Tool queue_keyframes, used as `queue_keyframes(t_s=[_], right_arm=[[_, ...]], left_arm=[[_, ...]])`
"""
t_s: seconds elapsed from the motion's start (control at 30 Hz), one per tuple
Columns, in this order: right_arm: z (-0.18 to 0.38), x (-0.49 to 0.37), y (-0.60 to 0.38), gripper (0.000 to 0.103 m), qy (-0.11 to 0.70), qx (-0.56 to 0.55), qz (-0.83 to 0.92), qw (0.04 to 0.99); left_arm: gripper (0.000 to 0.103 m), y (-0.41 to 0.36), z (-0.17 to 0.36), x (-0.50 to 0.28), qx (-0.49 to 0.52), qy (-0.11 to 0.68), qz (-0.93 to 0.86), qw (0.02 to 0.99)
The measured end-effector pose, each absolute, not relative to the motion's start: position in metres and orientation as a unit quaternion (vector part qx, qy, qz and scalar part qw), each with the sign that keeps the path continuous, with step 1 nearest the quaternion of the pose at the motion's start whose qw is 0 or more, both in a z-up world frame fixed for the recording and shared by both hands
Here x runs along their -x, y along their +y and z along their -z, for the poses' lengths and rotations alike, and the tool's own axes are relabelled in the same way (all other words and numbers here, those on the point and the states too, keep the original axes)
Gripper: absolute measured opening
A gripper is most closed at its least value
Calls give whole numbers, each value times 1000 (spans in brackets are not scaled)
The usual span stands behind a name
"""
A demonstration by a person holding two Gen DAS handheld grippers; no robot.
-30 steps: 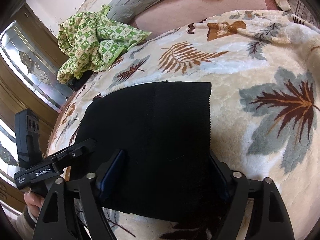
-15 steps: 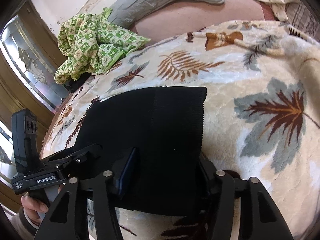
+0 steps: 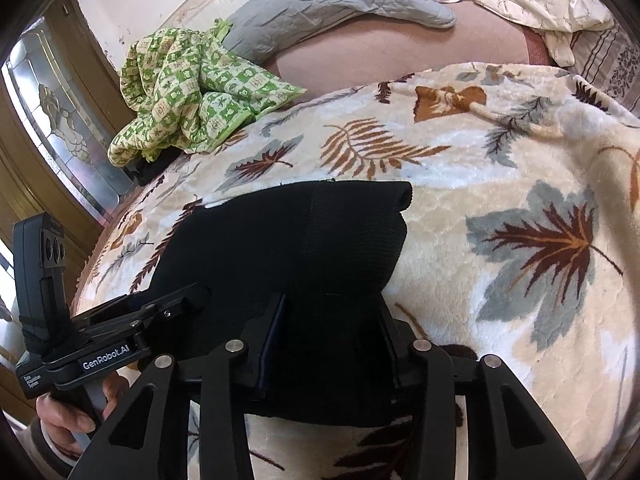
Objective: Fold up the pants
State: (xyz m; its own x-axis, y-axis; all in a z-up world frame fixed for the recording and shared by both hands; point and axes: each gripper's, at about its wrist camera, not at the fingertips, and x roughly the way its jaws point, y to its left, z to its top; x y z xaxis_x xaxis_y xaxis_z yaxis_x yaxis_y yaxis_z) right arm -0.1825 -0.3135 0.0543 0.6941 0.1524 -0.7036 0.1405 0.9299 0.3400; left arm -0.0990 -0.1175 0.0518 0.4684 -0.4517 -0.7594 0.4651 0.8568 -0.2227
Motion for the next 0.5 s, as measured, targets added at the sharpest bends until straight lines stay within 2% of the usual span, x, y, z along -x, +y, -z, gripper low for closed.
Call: queue_keyframes(t_s=[0.27, 0.5], right_arm=[[-70, 181, -302, 36, 375, -174, 0, 911], [-84, 155, -288, 36, 365, -168, -18, 916]], left_arm=[[35, -113, -67, 95, -9, 431, 265, 863], [34, -99, -81, 66, 0, 426, 248, 870]])
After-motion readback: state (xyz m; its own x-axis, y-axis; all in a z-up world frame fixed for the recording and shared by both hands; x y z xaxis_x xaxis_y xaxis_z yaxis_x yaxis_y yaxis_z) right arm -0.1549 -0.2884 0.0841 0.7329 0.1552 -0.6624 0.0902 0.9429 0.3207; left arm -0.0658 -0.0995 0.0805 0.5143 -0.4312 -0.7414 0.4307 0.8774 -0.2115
